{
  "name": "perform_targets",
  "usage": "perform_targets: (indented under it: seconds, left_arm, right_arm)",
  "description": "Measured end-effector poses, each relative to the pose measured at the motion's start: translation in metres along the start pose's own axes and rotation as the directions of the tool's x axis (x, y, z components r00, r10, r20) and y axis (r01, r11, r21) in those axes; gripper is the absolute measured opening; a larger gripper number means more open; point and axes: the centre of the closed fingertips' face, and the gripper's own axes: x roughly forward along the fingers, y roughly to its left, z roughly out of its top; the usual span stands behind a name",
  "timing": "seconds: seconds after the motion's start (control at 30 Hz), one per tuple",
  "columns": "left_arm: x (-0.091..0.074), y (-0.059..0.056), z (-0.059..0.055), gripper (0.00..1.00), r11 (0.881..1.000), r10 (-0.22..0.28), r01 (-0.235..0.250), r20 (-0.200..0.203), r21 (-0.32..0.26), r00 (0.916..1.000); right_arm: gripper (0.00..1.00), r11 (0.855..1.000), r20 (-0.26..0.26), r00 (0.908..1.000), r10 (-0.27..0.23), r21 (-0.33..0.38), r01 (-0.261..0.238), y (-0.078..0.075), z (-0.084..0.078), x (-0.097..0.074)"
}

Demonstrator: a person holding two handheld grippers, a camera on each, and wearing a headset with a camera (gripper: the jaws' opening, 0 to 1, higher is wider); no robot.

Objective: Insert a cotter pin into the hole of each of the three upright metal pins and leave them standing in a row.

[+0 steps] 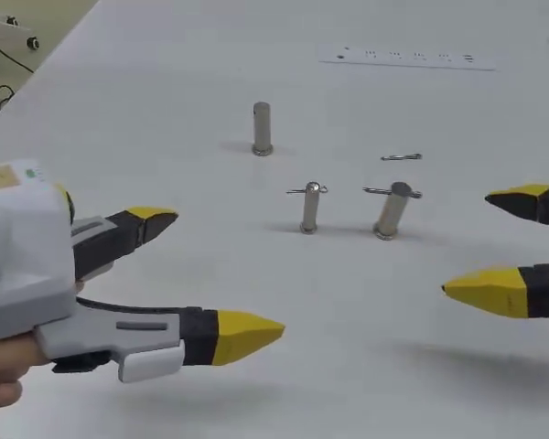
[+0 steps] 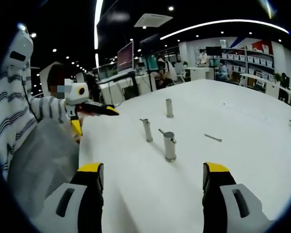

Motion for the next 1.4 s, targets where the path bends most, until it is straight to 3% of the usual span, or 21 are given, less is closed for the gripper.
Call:
perform_targets:
  seconds: [0.27, 0.37, 0.87, 1.1, 1.4]
  left_arm:
    - [-0.002, -0.005, -0.004, 0.99, 1.000, -0.008, 0.008, -0.009, -0.012, 0.9999]
    - [-0.004, -0.005, -0.004, 0.99, 1.000, -0.007, 0.007, -0.009, -0.020, 0.9999]
    - [-0.010, 0.015, 0.001, 0.99, 0.999, 0.032, -0.032, -0.004, -0.042, 0.9995]
    - [-0.010, 0.039, 0.020, 0.94, 0.996, 0.075, -0.072, 0.048, -0.055, 0.9960]
    - [0.011, 0.073, 0.043, 0.85, 0.994, 0.105, -0.105, 0.049, -0.012, 0.9932]
  right_arm:
    - [1.00, 0.998, -0.016, 0.9998, -0.009, 0.065, 0.010, 0.006, -0.010, -0.003]
    - [1.00, 0.997, -0.027, 0.9996, -0.011, 0.072, 0.013, 0.008, -0.012, -0.002]
    - [1.00, 0.995, -0.031, 0.9995, 0.007, 0.104, -0.004, 0.015, -0.014, 0.002]
    - [1.00, 0.994, -0.025, 0.9997, 0.001, 0.108, 0.002, 0.014, -0.011, 0.001]
    - [1.00, 0.993, -0.039, 0.9992, -0.005, 0.117, 0.010, 0.014, -0.014, -0.002]
